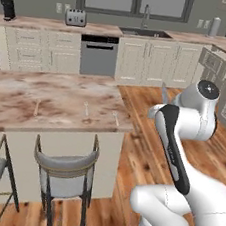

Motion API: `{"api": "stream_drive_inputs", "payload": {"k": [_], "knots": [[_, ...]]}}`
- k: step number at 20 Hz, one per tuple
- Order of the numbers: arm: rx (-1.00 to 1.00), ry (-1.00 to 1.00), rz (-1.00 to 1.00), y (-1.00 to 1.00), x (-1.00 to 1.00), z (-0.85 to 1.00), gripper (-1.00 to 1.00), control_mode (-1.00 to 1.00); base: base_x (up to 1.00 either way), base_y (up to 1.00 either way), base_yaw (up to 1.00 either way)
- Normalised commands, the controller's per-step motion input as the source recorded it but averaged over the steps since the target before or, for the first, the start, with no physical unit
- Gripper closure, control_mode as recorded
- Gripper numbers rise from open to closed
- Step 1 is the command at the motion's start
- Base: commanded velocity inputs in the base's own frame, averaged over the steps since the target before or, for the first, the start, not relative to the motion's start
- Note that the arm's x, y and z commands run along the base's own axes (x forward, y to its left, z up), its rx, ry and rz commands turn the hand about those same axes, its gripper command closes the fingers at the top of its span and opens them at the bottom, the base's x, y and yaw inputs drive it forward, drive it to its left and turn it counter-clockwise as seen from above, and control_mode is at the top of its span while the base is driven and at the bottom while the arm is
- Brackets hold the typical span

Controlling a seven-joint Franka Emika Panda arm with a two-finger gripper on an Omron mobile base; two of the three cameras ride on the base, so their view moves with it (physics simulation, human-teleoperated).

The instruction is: Pick up the metallic utensils from the counter and place them in the open drawer. Make sure not to pick up any wooden utensils.

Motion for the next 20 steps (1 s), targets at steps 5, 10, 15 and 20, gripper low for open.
{"api": "stream_drive_inputs", "payload": {"k": [5, 10, 15, 20], "knots": [[0.0, 0.0, 0.0, 0.0, 0.0, 0.0, 1.0, 1.0, 0.06, -1.0, 0.0], [0.0, 0.0, 0.0, 0.0, 0.0, 0.0, 1.0, 1.0, 0.22, -1.0, -0.02], [0.0, 0.0, 0.0, 0.0, 0.0, 0.0, 1.0, 1.0, 0.43, -0.91, -0.04], [0.0, 0.0, 0.0, 0.0, 0.0, 0.0, 1.0, 1.0, 0.7, -0.39, -0.01]]}}
